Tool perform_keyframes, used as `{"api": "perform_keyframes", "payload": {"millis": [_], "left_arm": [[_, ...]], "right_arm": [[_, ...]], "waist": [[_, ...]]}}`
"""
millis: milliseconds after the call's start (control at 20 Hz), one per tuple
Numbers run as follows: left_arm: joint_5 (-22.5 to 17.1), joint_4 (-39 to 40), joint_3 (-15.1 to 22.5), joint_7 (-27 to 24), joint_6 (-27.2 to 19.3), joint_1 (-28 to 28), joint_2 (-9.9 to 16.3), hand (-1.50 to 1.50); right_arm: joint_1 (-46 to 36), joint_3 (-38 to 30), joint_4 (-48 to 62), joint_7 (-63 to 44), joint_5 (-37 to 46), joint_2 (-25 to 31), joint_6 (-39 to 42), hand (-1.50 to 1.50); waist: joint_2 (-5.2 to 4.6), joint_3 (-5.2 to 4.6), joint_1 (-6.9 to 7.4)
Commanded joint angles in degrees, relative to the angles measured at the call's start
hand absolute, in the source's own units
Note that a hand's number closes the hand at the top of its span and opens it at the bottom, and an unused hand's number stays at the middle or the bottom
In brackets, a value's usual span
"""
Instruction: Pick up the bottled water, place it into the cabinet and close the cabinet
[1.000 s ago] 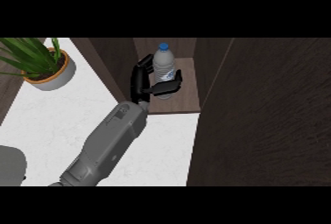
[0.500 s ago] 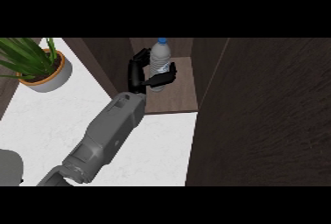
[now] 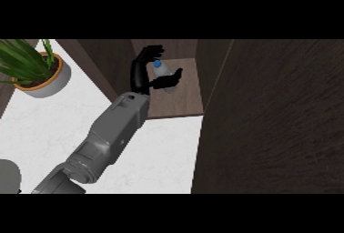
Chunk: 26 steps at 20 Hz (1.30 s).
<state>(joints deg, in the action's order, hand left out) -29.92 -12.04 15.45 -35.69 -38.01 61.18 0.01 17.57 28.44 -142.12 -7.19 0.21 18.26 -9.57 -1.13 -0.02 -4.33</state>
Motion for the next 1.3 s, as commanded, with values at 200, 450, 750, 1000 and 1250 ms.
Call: {"api": "perform_keyframes", "payload": {"millis": [200,450,750,1000,1250], "left_arm": [[-0.71,3.92,-2.75,-2.06,3.57,2.62,0.23,-1.5],[-1.9,4.29,-4.62,-4.49,4.72,2.15,0.0,-1.5],[0.37,6.52,-3.59,-3.59,6.24,5.02,0.19,-1.5],[-0.6,3.06,-4.04,-2.62,11.77,6.7,0.02,-1.5],[-1.99,-0.6,-4.69,-5.92,23.95,4.86,0.0,-1.5]], "right_arm": [[0.75,-2.33,-2.95,-0.35,-3.84,-0.21,1.35,-1.5],[2.08,-2.71,-3.99,0.07,-4.39,0.95,2.89,-1.5],[3.37,-2.01,-3.21,1.58,-3.92,0.06,3.24,-1.5],[0.92,-1.79,-3.94,-1.41,-2.37,-1.09,2.3,-1.5],[-0.28,-2.63,-2.1,-1.24,-2.68,-1.31,2.88,-1.5]], "waist": [[-0.31,-0.02,0.31],[-0.48,-0.02,-0.52],[-0.16,0.02,-0.07],[0.07,-0.04,0.09],[0.17,-0.05,1.14]]}}
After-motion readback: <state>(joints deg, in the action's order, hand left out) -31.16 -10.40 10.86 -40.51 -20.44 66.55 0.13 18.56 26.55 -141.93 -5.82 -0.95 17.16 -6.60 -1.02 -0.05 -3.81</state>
